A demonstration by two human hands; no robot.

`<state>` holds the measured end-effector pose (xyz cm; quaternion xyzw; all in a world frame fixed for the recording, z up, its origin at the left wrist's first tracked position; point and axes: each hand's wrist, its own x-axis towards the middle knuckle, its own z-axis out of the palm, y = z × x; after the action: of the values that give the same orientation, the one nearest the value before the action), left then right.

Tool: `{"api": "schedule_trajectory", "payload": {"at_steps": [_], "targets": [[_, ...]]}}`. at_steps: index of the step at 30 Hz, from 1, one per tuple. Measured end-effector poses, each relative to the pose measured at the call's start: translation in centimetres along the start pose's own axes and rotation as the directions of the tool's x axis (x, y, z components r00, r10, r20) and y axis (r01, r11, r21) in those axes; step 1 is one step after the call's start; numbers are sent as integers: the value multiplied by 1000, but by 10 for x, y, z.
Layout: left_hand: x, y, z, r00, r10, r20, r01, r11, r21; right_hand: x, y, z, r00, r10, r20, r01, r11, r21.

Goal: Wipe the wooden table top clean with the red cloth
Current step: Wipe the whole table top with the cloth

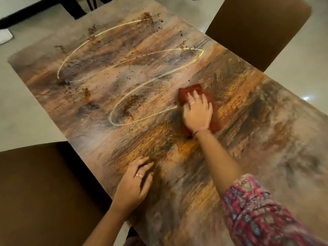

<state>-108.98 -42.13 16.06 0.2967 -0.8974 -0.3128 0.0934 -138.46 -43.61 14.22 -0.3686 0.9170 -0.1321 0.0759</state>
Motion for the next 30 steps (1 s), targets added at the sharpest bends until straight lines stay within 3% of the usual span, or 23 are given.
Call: {"api": "schedule_trajectory", "payload": {"at_steps": [2, 4, 6, 7, 8, 9, 11, 12, 14, 15, 16, 18, 21, 24, 26, 28, 30], "targets": [[-3, -7, -8, 996, -68, -62, 66, 997, -28, -61, -35, 23, 957, -281, 68, 280, 960, 28], [-3, -16, -17, 987, -123, -107, 117, 991, -60, -128, -45, 33, 825, -539, 170, 537, 841, 59], [-3, -28, -29, 976, -167, -140, 155, 984, -93, -141, -28, 25, 669, -702, 245, 704, 704, 97], [-2, -33, -35, 970, -188, -155, 172, 979, -113, -126, -16, 20, 637, -729, 250, 738, 670, 74], [-2, -39, -42, 962, -217, -167, 196, 971, -134, -105, -7, 15, 664, -704, 252, 719, 694, 42], [-2, -44, -48, 953, -243, -181, 218, 965, -149, -80, -1, 11, 751, -618, 233, 634, 773, 7], [-5, -57, -58, 931, -282, -233, 244, 953, -177, -35, 6, 3, 940, -317, 128, 326, 944, -48], [-6, -63, -61, 911, -318, -262, 268, 940, -209, -25, 2, 2, 988, -134, 81, 137, 990, -40], [-9, -78, -68, 849, -419, -323, 331, 897, -293, -26, -30, 11, 988, 155, -9, -155, 988, -16], [-10, -86, -70, 810, -474, -346, 362, 868, -341, -37, -51, 18, 980, 196, -30, -197, 980, -18], [-11, -94, -72, 767, -531, -360, 391, 832, -394, -54, -73, 27, 988, 155, -30, -156, 987, -28], [-8, -107, -75, 681, -646, -346, 451, 742, -497, -105, -112, 46, 995, -87, 42, 88, 996, -19], [-2, -123, -83, 569, -794, -213, 552, 561, -618, -205, -138, 62, 903, -392, 175, 396, 918, 11], [6, -136, -93, 471, -882, 10, 614, 320, -722, -246, -109, 47, 795, -532, 292, 550, 835, 23], [8, -146, -100, 472, -867, 161, 622, 198, -758, -223, -79, 32, 839, -470, 275, 496, 868, -27], [9, -156, -103, 508, -825, 249, 614, 144, -776, -180, -60, 19, 964, -198, 178, 212, 975, -65], [12, -164, -104, 545, -789, 285, 589, 118, -799, -139, -74, 20, 989, 146, 15, -145, 988, -50]]}}
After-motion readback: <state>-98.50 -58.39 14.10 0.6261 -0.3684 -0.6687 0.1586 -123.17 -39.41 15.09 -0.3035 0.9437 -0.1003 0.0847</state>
